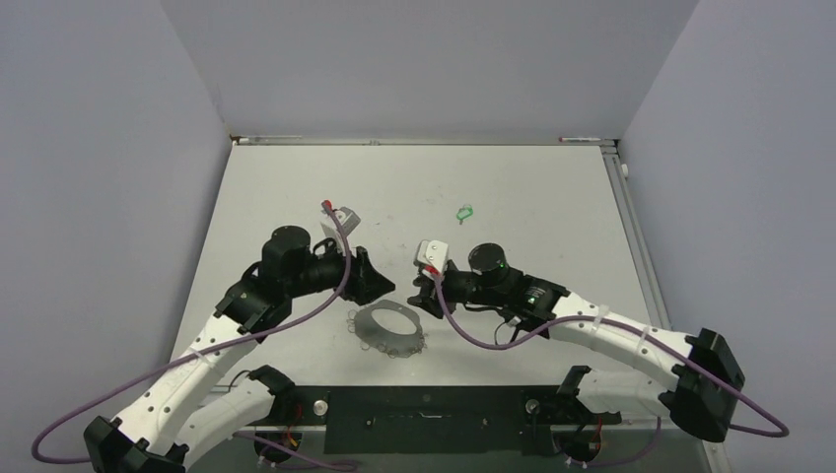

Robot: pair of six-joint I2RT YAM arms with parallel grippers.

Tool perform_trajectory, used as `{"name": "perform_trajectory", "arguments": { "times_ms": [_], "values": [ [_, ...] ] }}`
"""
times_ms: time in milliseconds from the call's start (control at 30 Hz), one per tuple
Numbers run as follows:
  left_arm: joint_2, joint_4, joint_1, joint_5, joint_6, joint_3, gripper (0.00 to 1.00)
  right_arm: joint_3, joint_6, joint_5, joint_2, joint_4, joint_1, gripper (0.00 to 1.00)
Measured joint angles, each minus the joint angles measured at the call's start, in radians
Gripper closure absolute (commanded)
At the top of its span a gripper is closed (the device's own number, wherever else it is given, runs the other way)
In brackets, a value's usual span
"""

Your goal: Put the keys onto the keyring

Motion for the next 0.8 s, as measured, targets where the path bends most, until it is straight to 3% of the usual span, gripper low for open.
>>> {"name": "perform_trajectory", "arguments": {
  "times_ms": [33,100,267,367,633,800],
  "values": [
    [-0.006,-0.018,0.015,-0.036,0.002,-0.007,0.23,-0.005,0.024,0.020,0.032,0.008,0.000,0.59],
    [-0.026,-0.056,0.038,-0.132,0.002,-0.021,0.19,-0.008,0.069,0.055,0.099,0.017,0.001,0.59],
    [-0.080,-0.111,0.046,-0.398,-0.059,-0.077,0.23,-0.008,0.201,0.190,0.231,0.042,0.000,0.62],
    [-0.058,-0.117,0.046,-0.488,-0.106,-0.105,0.26,-0.008,0.310,0.297,0.277,0.051,-0.005,0.62],
    [0.182,-0.121,-0.008,-0.679,-0.241,-0.108,0.34,-0.008,0.541,0.566,0.303,0.017,-0.016,0.61],
    [0.359,-0.135,-0.092,-0.779,-0.320,-0.057,0.36,-0.019,0.613,0.653,0.264,-0.020,-0.020,0.61]
  ]
}}
